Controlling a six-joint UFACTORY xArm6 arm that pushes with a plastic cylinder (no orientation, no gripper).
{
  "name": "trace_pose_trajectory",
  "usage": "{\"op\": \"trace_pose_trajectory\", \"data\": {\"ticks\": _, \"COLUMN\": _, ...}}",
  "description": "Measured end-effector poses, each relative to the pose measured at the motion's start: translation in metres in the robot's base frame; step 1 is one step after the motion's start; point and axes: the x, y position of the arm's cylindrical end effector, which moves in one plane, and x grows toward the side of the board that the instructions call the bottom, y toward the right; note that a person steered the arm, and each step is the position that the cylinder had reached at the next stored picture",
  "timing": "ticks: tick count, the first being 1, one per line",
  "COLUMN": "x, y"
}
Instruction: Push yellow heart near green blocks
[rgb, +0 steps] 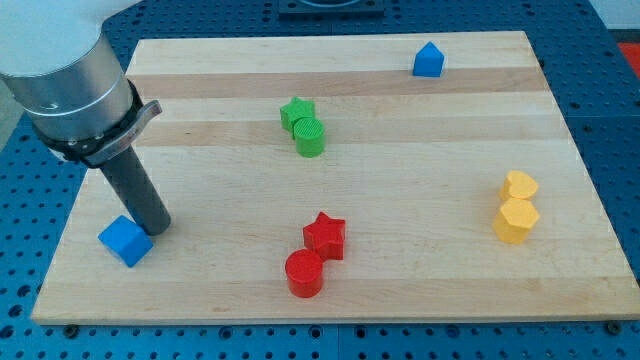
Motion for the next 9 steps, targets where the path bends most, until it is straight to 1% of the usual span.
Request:
{"op": "trace_pose_trajectory", "data": {"ticks": 1, "x": -0.006, "y": 0.014}}
{"op": "trace_pose_trajectory", "data": {"ticks": 3, "x": -0.006, "y": 0.015}}
{"op": "trace_pose_trajectory", "data": {"ticks": 6, "x": -0.006, "y": 0.044}}
{"op": "trace_pose_trajectory", "data": {"ticks": 9, "x": -0.012, "y": 0.053}}
